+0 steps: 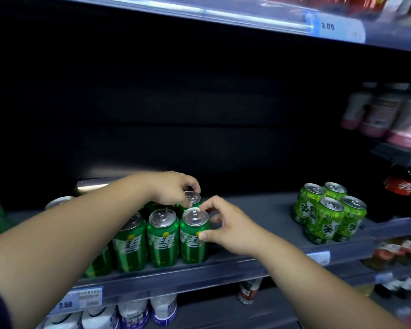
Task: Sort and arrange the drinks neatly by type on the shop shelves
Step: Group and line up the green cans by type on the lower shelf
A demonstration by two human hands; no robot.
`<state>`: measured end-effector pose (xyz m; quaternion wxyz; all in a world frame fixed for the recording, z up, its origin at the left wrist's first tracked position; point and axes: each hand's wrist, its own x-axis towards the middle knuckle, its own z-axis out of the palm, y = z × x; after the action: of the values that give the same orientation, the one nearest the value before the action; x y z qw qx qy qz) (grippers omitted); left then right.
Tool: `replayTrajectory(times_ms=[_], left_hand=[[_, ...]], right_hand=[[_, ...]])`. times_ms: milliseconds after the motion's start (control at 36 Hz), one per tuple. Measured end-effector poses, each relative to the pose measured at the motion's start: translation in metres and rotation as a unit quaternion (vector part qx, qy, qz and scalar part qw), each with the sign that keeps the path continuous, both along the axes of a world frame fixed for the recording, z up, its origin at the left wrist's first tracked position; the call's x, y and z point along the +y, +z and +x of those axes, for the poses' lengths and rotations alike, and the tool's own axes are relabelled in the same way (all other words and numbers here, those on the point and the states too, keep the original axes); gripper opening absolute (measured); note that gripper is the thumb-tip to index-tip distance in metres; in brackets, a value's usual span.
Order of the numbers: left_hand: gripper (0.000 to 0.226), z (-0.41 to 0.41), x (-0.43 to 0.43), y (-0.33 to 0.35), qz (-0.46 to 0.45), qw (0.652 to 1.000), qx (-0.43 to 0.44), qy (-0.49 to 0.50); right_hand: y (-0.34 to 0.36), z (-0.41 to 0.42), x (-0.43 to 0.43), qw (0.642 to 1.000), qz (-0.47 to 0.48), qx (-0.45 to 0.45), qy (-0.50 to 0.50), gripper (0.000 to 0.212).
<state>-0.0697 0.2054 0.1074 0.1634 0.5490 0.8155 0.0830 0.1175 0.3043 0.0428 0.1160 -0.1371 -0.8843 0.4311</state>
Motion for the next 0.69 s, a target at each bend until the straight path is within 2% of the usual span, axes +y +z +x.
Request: replayTrajectory(times_ms=[222, 694], left_hand=[[0.045, 0.002, -0.003, -0.002, 0.002, 1.000, 0.027, 0.005], [0.055, 0.007, -0.014, -0.002, 0.004, 1.000, -0.016, 0.023]], right_hand=[[0.009, 0.001, -0.003, 1.000, -0.003, -0.023, 0.002, 0.044], [0.013, 0.001, -0.007, 1.000, -0.001, -0.029, 0.003, 0.042]])
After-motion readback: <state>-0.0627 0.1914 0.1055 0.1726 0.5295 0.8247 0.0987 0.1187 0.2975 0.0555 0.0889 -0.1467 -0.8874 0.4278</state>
